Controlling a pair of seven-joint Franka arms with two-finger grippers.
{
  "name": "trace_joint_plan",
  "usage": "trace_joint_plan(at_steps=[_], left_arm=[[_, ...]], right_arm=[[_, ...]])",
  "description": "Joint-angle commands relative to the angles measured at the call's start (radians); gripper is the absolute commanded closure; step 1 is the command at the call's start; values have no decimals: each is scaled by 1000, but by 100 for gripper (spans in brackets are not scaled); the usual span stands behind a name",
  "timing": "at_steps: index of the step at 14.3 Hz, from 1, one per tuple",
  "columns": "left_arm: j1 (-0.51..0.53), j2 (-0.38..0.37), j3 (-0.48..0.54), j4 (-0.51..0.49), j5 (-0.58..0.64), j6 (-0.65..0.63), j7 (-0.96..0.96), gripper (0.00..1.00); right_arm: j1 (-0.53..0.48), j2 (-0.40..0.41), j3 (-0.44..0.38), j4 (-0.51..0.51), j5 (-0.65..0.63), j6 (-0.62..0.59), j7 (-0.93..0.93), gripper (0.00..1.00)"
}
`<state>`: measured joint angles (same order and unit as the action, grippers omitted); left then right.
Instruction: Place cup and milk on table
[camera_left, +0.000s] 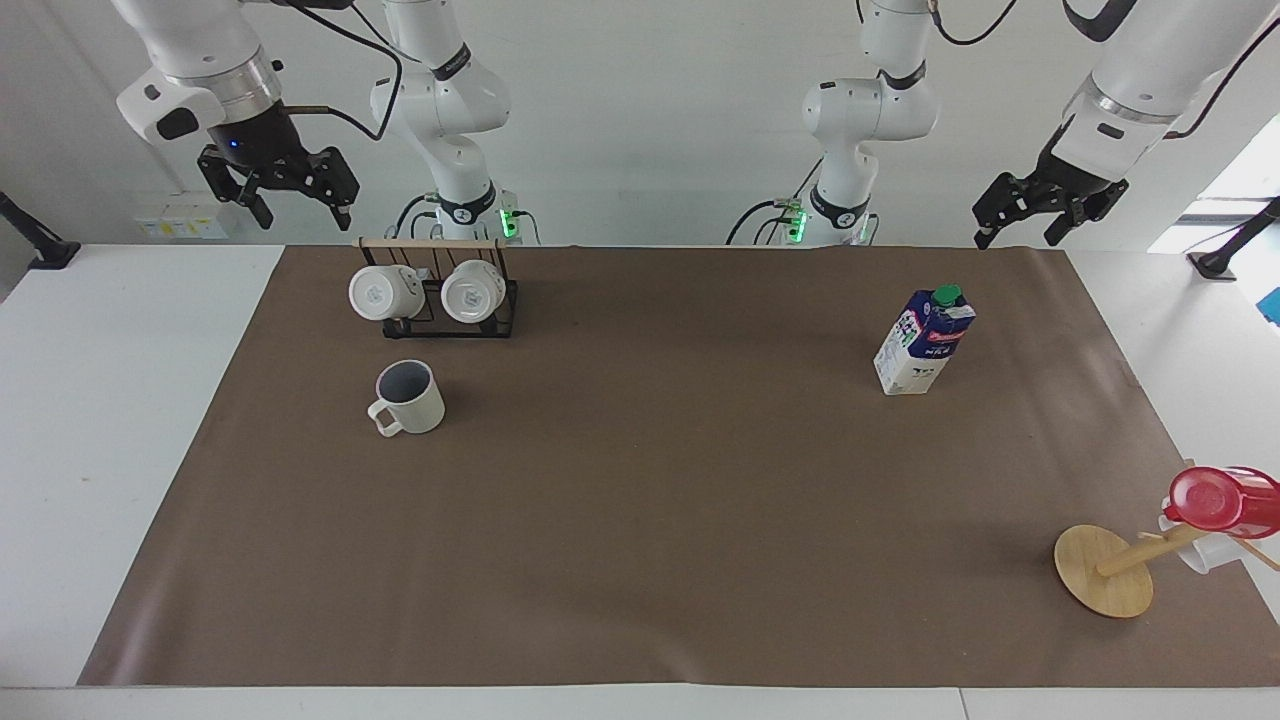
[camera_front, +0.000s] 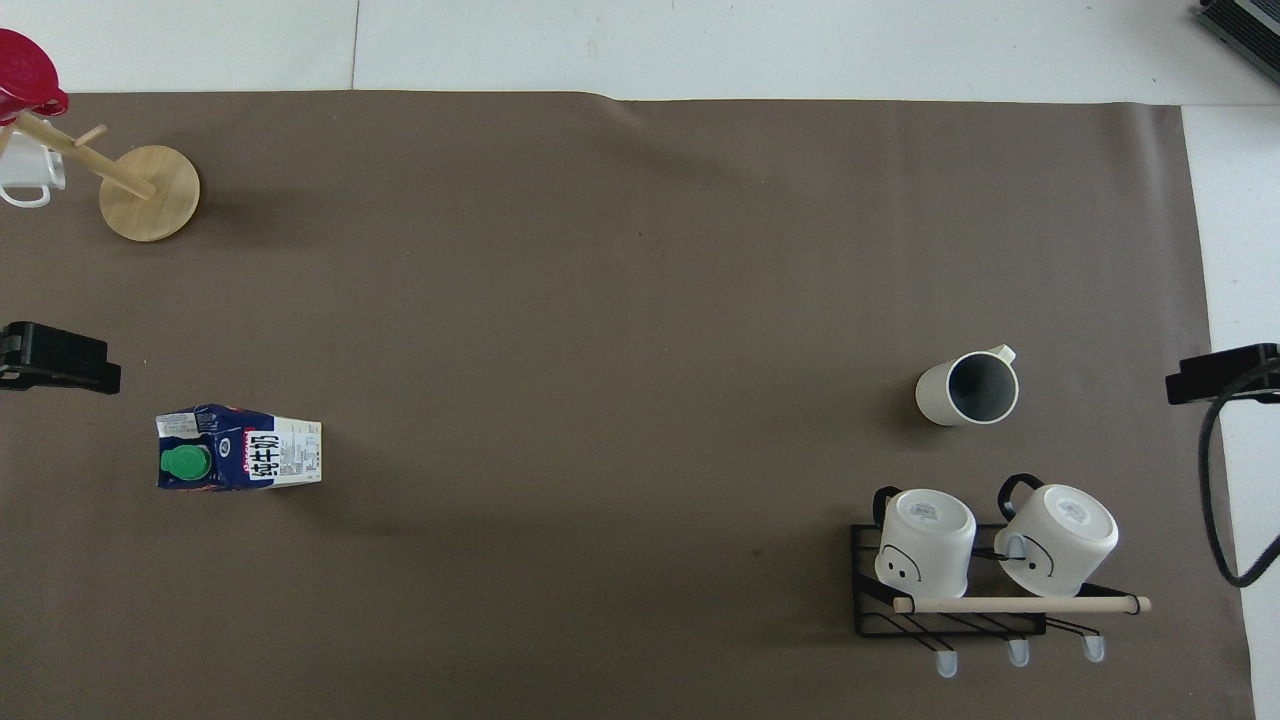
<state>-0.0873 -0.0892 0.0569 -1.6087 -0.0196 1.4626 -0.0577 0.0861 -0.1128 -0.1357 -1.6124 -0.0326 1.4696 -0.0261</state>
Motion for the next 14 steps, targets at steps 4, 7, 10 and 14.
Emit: trace_joint_plan(at_steps=[4,7,10,14], left_arm=[[-6,9,6,26,13,-21,-7,0],[-6,9,6,26,13,-21,-7,0],[-6,9,6,26,13,-21,-8,0],[-6,9,6,26,13,-21,-7,0]], right_arm=[[-6,-27,-1,-29,2,6,-9,0],[-6,-27,1,-29,2,6,-9,0],[-5,-33,2,-9,2,-9,-15,0],[-5,-44,2,-4,2,-12,-17,0]])
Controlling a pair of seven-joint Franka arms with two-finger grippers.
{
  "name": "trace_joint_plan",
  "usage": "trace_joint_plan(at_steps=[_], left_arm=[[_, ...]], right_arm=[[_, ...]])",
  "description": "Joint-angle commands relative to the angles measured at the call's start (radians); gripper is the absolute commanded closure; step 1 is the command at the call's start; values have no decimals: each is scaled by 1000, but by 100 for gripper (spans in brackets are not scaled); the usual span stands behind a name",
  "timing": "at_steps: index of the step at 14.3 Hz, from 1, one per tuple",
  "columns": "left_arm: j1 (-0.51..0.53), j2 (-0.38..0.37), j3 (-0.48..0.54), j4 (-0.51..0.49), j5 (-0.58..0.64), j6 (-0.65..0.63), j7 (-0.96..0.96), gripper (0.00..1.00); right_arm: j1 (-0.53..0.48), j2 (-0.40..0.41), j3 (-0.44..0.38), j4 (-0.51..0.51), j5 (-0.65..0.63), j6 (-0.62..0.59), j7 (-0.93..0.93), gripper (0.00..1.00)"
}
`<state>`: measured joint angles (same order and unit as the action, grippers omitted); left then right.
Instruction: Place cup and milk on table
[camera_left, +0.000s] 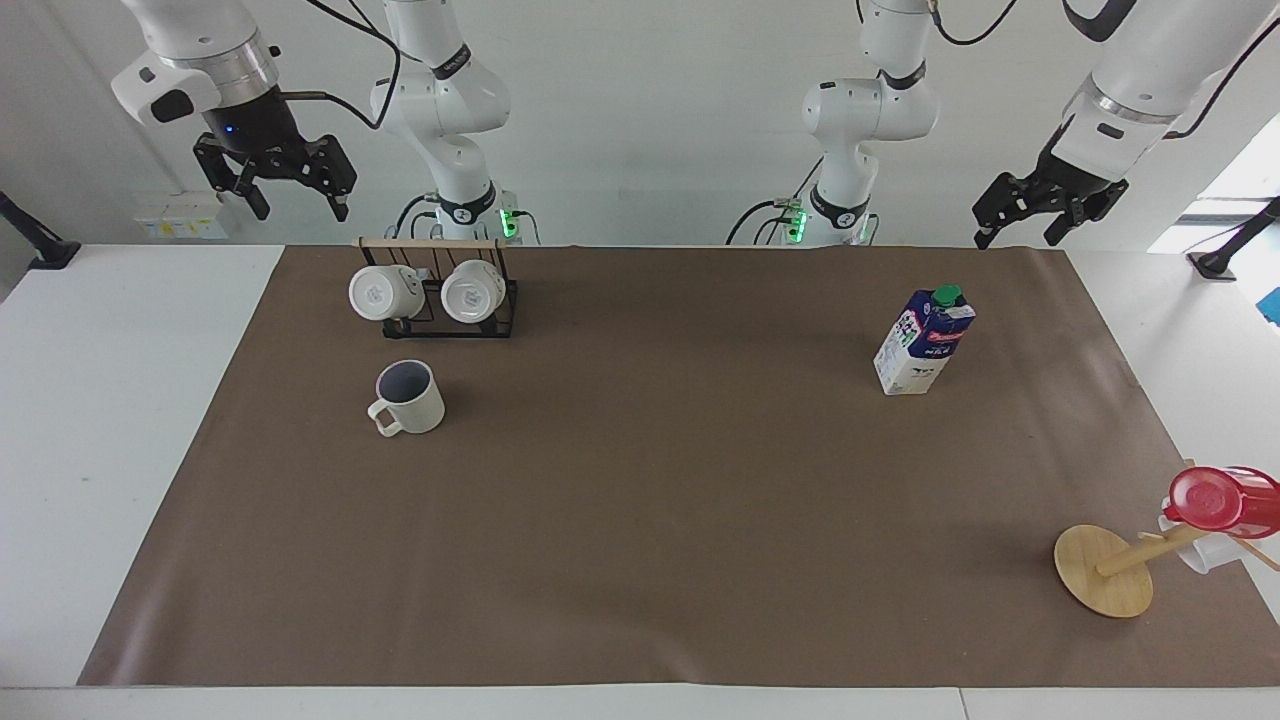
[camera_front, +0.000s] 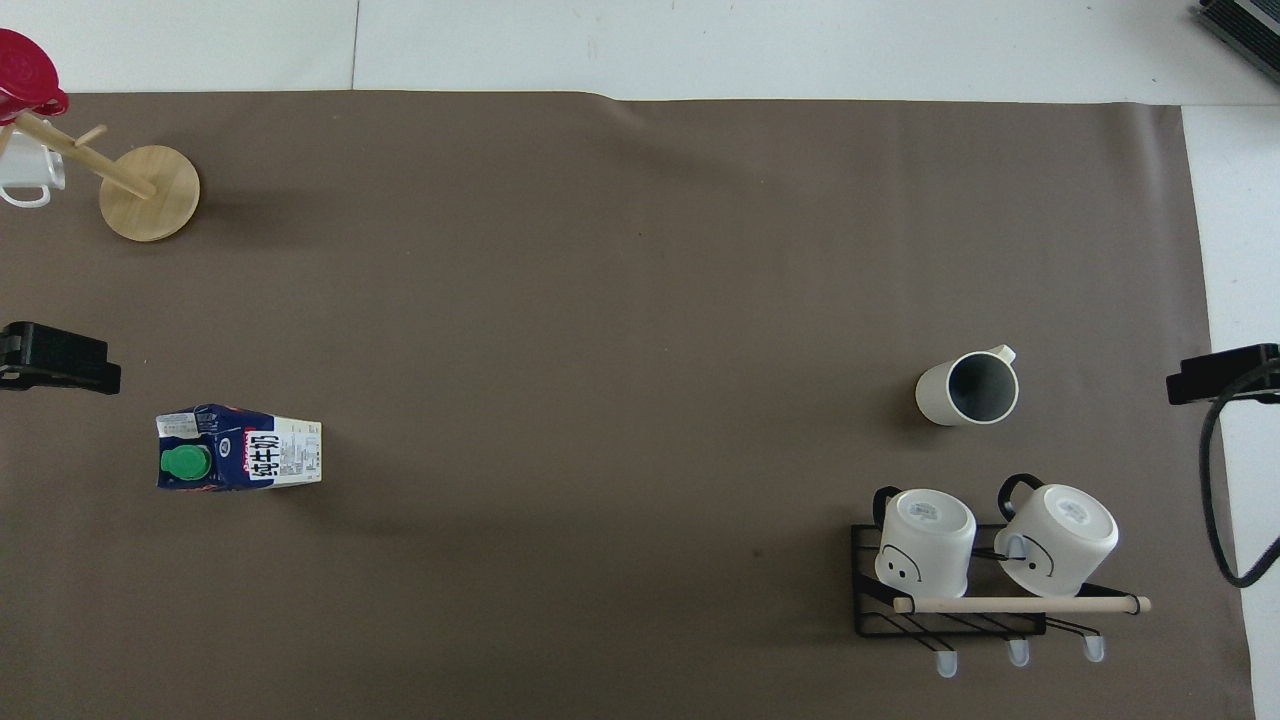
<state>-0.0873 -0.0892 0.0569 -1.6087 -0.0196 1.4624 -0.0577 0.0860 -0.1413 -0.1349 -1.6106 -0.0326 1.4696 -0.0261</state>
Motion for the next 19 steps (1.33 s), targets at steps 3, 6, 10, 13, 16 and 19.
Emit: trace_joint_plan(at_steps=[3,6,10,13,16,19], left_arm=[[-6,9,6,26,13,-20,-7,0],[-6,9,6,26,13,-20,-7,0],[-6,11,6,26,13,-20,-7,0],[-6,9,6,26,13,-20,-7,0],[-6,9,6,26,13,-22,-8,0],[-6,9,6,26,13,-20,-7,0]], right_arm=[[-2,-29,8,-21,2,1,-12,0],[9,-15,9,-57,3,34,-12,0],[52,-6,12,-172,16,158,-9,0],[58,8,12,-265,16,268,-9,0],[66,44,12,-308,16,331,-14,0],[89,77,12,-377,17,432,-15,0]])
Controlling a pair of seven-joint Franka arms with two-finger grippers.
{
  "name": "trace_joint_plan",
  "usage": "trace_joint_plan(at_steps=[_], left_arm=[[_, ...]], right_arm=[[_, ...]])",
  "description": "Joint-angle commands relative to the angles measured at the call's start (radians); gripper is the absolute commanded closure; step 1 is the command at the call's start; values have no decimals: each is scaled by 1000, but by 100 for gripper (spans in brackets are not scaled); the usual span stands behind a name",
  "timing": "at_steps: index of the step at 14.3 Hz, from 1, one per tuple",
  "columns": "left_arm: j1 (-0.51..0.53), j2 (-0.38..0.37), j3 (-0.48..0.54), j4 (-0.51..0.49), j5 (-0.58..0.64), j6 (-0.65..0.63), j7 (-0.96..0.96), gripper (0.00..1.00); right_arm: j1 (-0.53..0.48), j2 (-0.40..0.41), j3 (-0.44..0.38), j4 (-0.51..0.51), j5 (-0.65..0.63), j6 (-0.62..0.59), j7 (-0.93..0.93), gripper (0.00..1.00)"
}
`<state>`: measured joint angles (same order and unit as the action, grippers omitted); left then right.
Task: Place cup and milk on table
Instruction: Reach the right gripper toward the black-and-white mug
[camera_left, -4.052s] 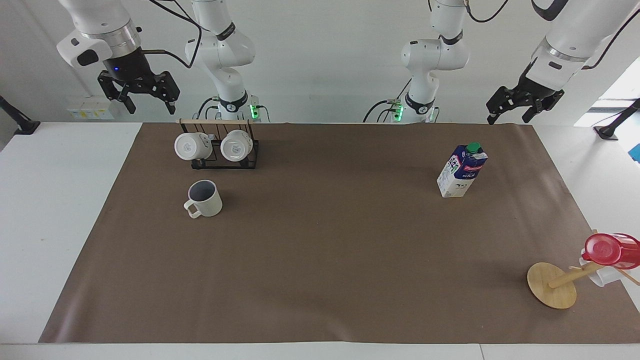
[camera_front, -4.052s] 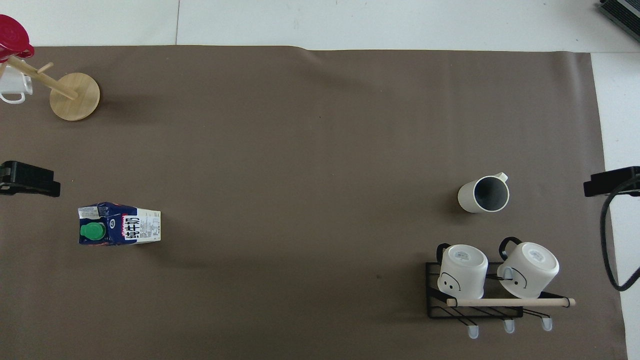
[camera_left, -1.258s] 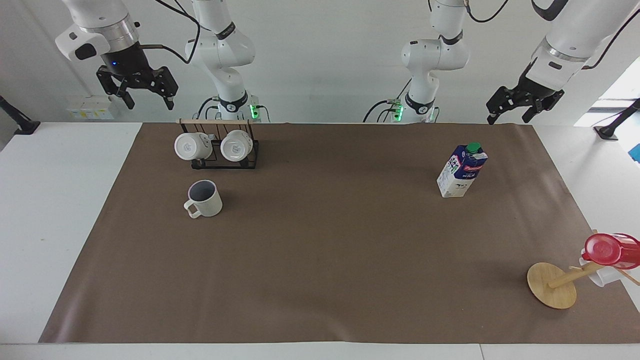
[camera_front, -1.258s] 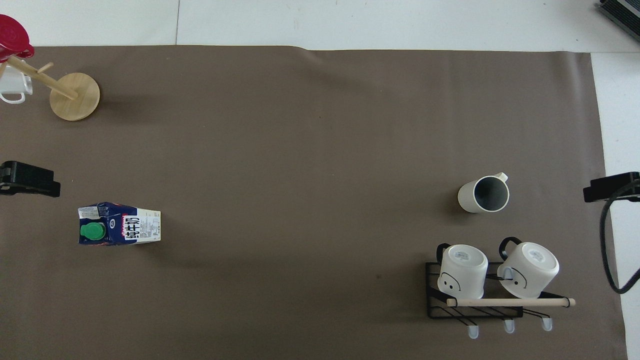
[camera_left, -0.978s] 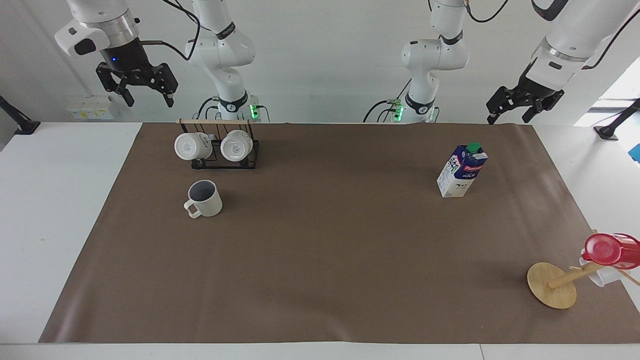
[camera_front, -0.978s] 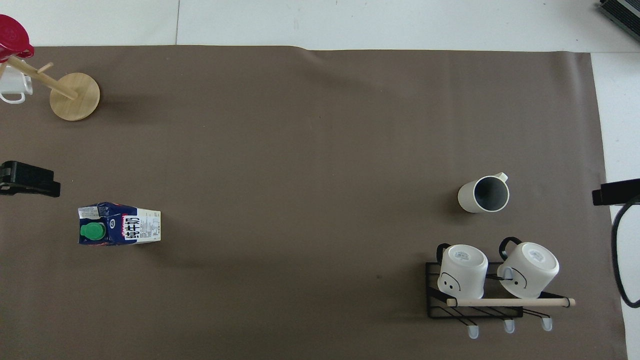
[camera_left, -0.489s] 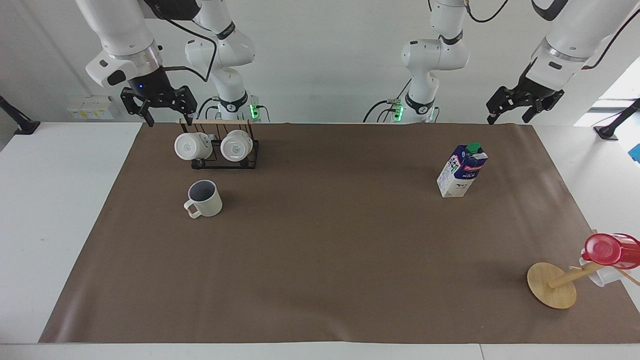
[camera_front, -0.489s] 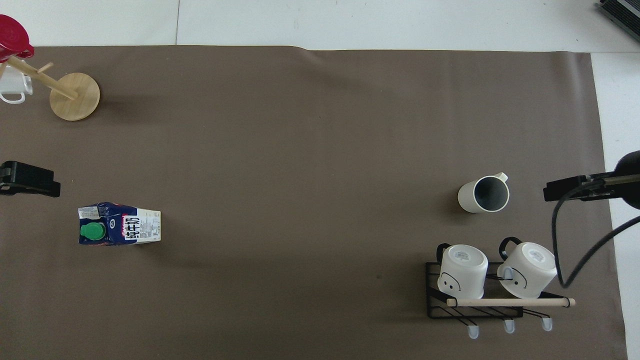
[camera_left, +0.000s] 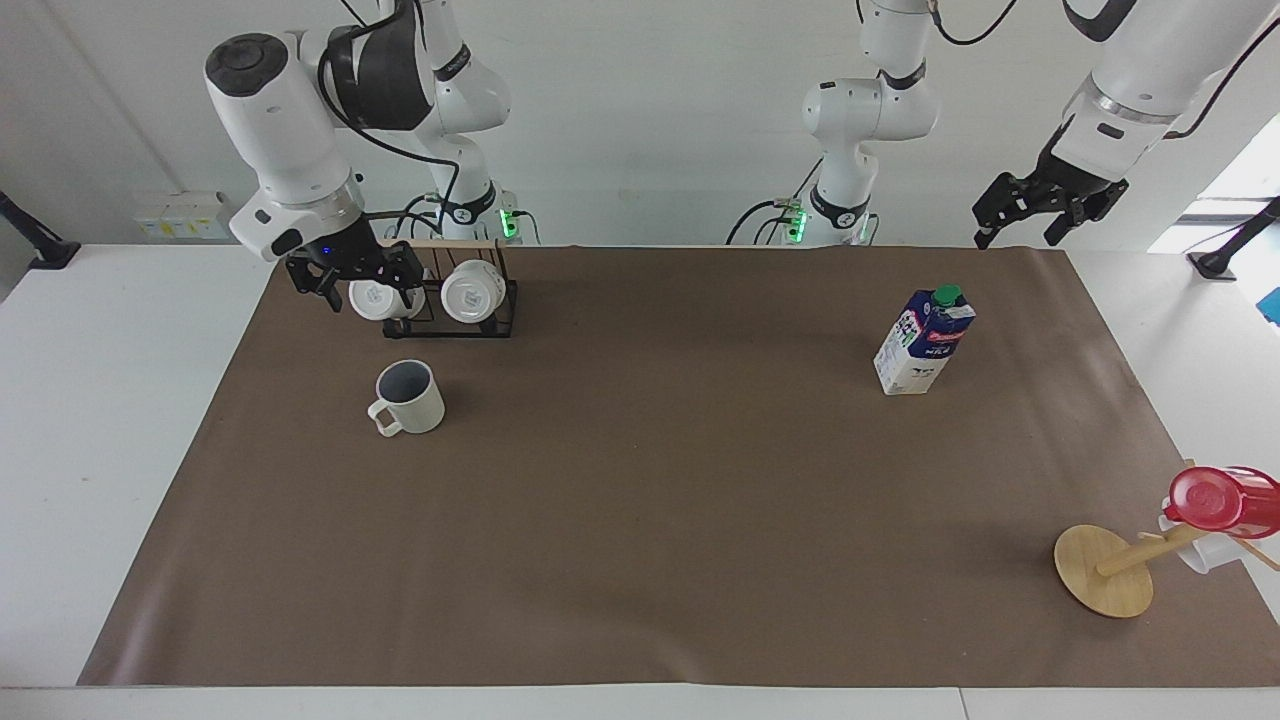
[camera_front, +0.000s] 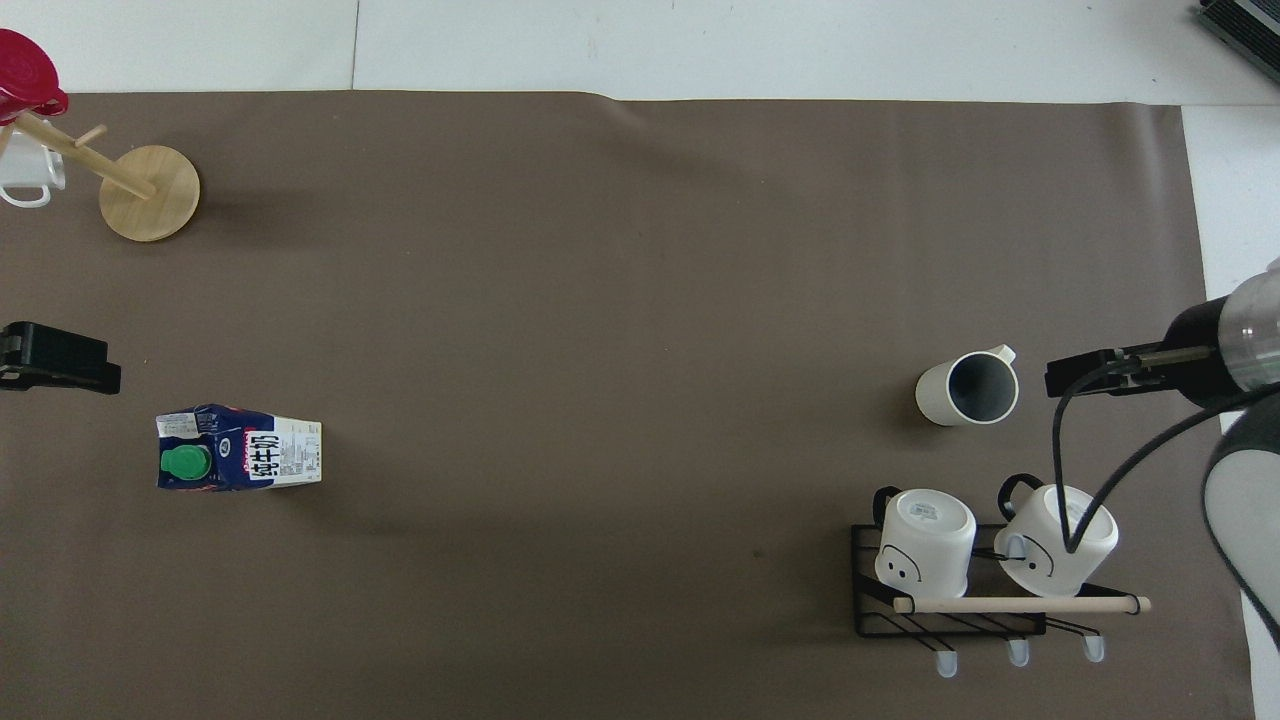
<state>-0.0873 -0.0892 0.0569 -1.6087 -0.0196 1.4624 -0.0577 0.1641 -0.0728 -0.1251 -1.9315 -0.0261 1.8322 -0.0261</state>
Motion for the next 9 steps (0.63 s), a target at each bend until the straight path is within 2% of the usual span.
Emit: trace_joint_plan(at_steps=[1,9], left_arm=[[-6,9,6,26,13,-20,-7,0],[-6,11,6,26,13,-20,-7,0]], right_arm=[[26,22,2,-82,11,114,-15,0],[31,102,2,-208,11,313,-17,0]])
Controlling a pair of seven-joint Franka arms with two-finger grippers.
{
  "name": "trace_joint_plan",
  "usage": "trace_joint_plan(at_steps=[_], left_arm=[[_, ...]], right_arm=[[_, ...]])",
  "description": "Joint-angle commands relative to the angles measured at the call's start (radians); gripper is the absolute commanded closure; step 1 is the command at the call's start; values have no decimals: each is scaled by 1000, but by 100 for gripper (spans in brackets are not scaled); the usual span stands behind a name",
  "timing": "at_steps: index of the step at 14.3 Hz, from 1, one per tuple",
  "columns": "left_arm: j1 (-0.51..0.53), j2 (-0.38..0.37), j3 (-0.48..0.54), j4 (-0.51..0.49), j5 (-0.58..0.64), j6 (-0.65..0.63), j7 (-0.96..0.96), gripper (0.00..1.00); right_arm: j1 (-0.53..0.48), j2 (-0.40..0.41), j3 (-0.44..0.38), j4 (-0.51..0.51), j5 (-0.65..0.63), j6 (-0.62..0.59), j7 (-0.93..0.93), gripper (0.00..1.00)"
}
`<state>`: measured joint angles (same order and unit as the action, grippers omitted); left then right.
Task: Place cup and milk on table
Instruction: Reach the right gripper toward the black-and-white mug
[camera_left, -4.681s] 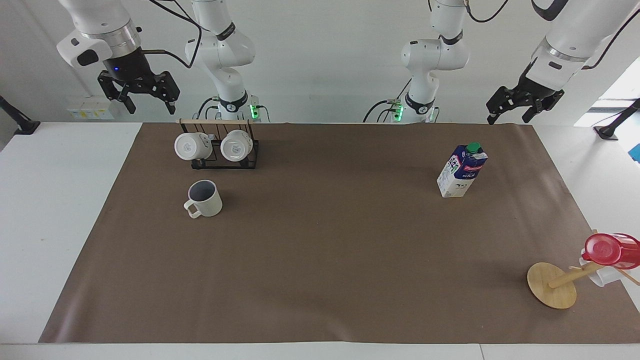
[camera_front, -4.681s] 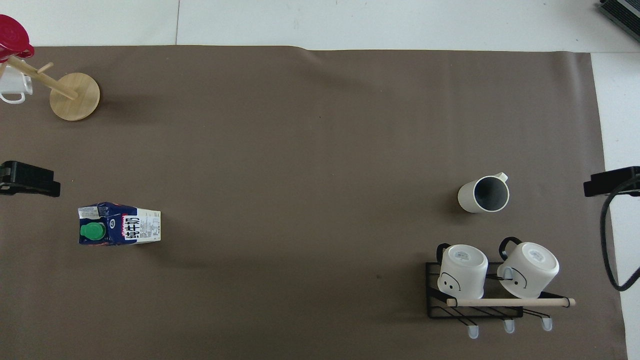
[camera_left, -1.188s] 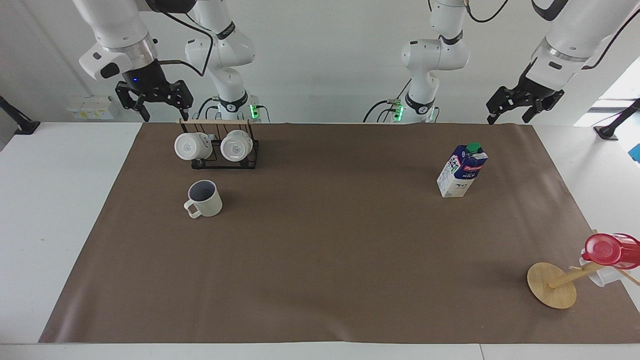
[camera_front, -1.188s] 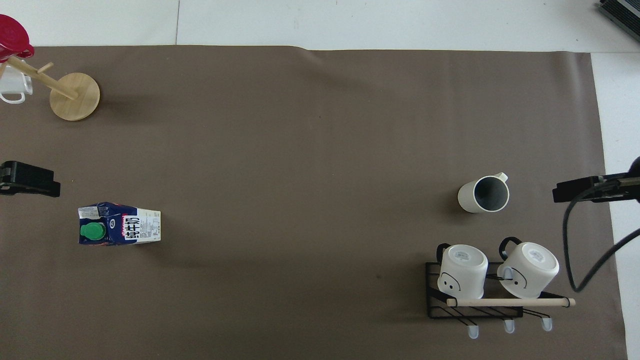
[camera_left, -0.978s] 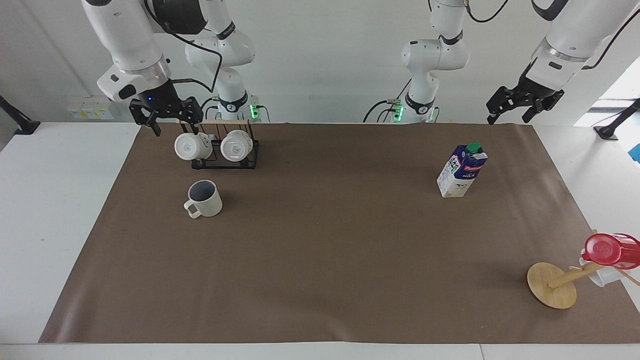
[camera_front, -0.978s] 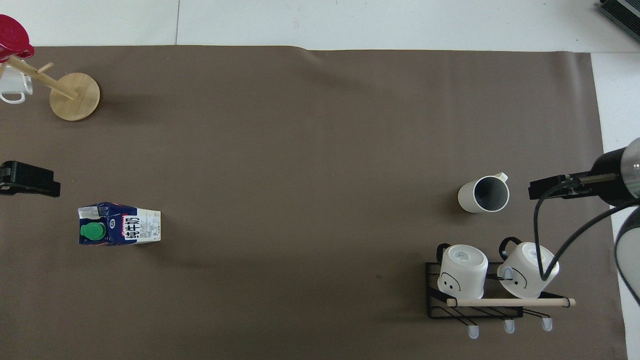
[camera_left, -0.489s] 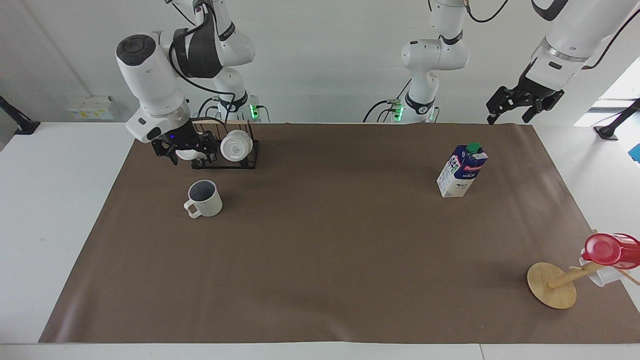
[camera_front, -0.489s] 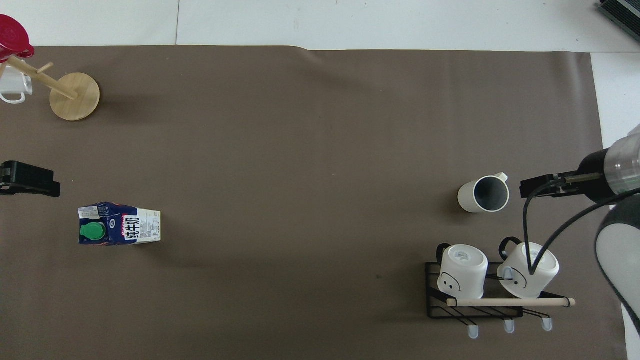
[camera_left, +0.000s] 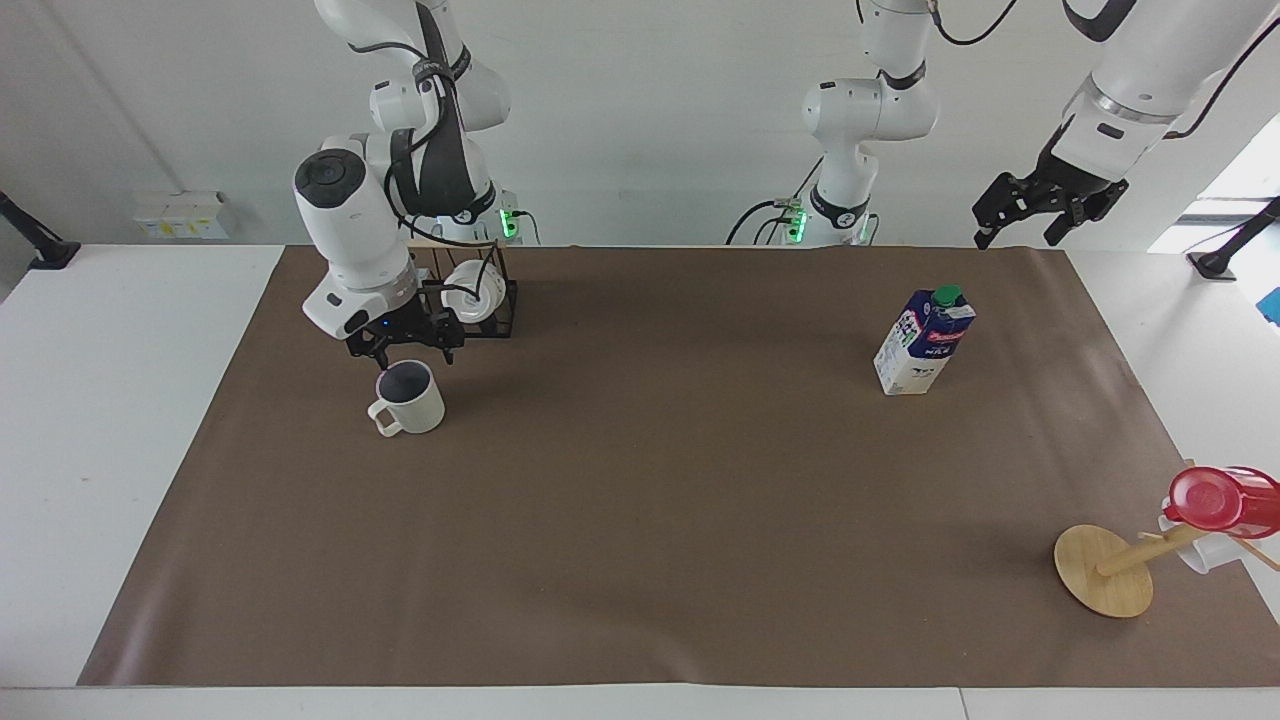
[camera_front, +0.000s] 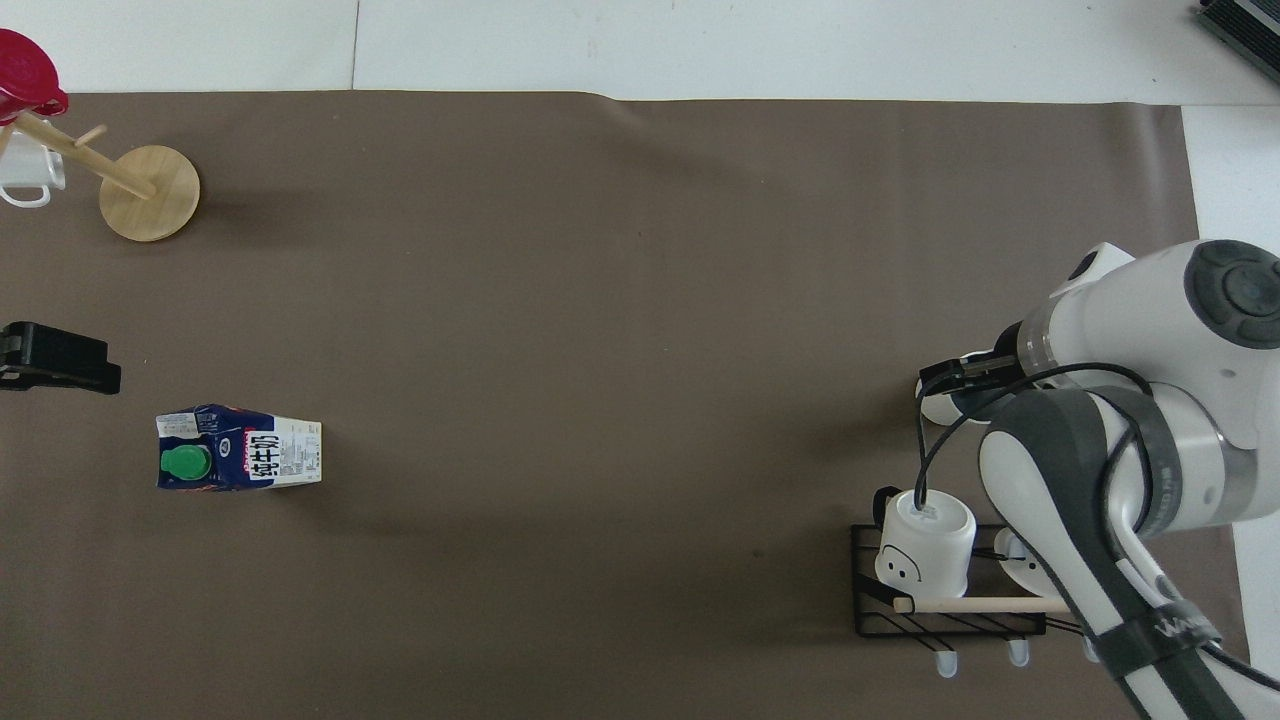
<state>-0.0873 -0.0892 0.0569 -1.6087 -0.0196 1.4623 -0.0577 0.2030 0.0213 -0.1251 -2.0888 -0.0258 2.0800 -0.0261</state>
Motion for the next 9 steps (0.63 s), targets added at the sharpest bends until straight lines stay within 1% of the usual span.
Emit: trace_joint_plan(at_steps=[1,3,5,9], left_arm=[[-6,9,6,26,13,-30,-7,0],[-6,9,4,24,12,-33,-8,0],[-6,9,4,26,13,-25,-10,0],[-9,9,4,26,13,-19,-13,0]], right_arm=[[-8,11,2,-77,12,99,-17,0],[-8,26,2,-94,10,127,-18,0],[-10,60,2,-97,12,158,-17,0],[-17,81,2,-119,12,195,-17,0]])
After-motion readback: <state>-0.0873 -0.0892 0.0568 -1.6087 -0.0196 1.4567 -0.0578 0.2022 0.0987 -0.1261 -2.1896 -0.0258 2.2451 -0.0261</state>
